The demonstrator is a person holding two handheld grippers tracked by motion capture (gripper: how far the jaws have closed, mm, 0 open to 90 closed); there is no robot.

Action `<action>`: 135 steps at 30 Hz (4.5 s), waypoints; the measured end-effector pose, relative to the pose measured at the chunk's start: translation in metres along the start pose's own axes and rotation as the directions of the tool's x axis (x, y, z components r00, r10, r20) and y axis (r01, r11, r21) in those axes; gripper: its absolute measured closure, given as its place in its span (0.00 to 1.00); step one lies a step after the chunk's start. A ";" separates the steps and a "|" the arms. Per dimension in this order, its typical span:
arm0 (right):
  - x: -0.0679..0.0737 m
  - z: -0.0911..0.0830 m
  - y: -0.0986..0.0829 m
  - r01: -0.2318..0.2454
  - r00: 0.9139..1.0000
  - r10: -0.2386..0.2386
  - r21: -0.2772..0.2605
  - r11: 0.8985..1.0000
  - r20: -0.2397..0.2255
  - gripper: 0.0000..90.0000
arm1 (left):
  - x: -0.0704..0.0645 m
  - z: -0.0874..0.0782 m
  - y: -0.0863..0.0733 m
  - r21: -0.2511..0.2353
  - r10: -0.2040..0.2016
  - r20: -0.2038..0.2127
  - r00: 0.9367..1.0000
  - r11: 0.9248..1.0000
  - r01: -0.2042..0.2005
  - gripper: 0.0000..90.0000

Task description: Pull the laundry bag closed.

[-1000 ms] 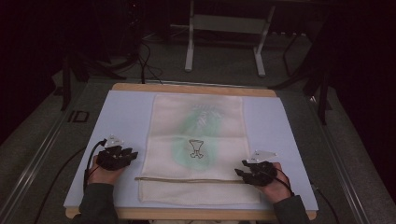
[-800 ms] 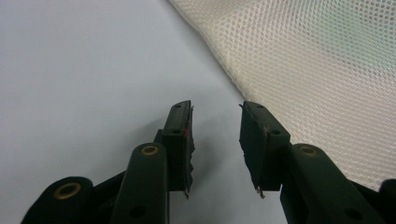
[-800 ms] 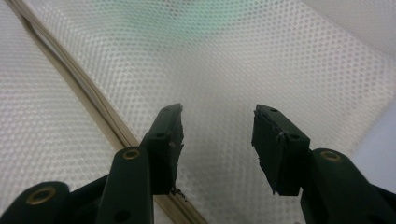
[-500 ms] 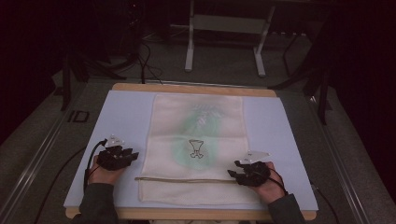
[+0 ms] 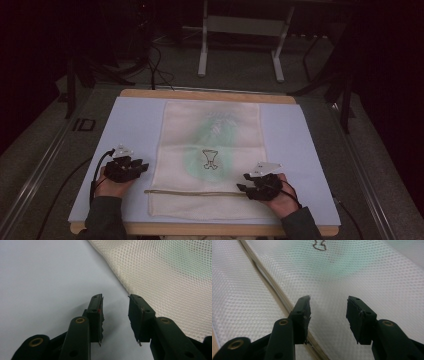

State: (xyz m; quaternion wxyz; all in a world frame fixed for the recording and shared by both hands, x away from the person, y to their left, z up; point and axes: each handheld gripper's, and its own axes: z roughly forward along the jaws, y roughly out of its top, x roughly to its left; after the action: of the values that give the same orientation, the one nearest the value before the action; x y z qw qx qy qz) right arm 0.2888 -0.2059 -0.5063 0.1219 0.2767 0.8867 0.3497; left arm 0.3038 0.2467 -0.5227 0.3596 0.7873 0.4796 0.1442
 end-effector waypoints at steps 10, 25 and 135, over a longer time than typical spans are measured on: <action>0.007 0.008 0.008 0.031 0.999 -0.030 0.008 1.000 -0.031 0.60 | 0.000 0.000 0.000 -0.002 0.003 0.015 1.000 1.000 -0.003 0.72; 0.015 0.017 0.018 0.060 0.996 -0.059 0.009 0.998 -0.063 0.59 | 0.000 -0.001 0.000 -0.005 0.006 0.030 1.000 1.000 -0.006 0.73; 0.111 0.100 0.110 0.289 0.917 -0.293 -0.057 0.956 -0.272 0.73 | 0.000 0.000 0.001 0.005 0.019 0.060 0.998 1.000 -0.019 0.73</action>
State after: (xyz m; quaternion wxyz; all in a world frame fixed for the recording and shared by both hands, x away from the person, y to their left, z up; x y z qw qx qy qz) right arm 0.2839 -0.0209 -0.5060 0.0494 0.0890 0.9236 0.3697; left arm 0.3039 0.2463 -0.5222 0.3702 0.7968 0.4616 0.1223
